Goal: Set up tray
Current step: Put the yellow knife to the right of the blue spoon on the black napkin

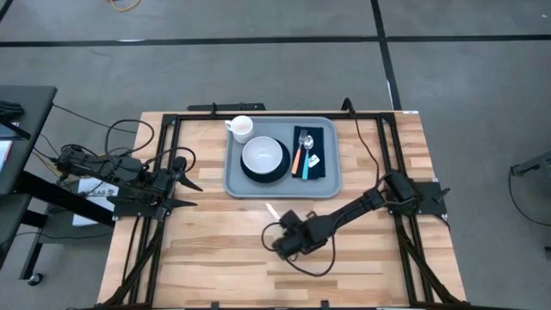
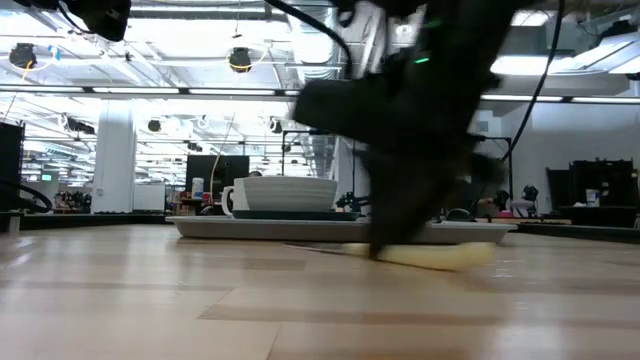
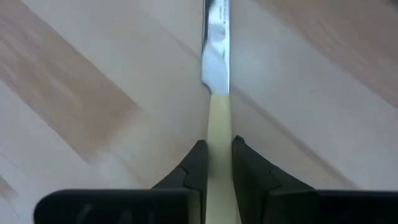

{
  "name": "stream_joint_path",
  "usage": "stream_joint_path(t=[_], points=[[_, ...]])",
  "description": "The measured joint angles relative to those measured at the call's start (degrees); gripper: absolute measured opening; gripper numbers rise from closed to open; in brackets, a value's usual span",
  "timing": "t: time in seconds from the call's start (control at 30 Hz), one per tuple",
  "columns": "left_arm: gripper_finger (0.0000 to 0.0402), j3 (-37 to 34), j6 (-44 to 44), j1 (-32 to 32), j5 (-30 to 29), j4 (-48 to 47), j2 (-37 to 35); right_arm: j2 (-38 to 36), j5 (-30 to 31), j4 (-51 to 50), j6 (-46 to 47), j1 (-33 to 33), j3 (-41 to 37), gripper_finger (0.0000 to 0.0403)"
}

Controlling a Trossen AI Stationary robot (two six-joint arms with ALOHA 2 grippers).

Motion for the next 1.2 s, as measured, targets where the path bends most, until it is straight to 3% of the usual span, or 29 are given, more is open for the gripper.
stream_joint_path(t=[0.23,0.4,0.73,0.87,1.2], points=[[0.0191,0.0,-0.2,0.0,0.0,0.0,0.0,-3.4,-9.4,-14.3,5.3,1.8,-0.4,0.0056],[0.0191,0.0,-0.2,0.0,0.0,0.0,0.0,-3.6,-14.4,-17.0,5.2,2.0,-0.4,0.0056],[0.0191,0.0,-0.2,0.0,0.0,0.0,0.0,-3.6,-15.1,-15.9,3.2,1.2,-0.4,0.0065],[0.0191,0.0,-0.2,0.0,0.1,0.0,0.0,-3.6,-15.3,-15.9,2.9,0.9,-0.3,0.0036],[0.0191,0.0,-0.3,0.0,0.1,0.0,0.0,-4.0,-17.0,-16.3,2.0,1.3,-0.3,0.0034]])
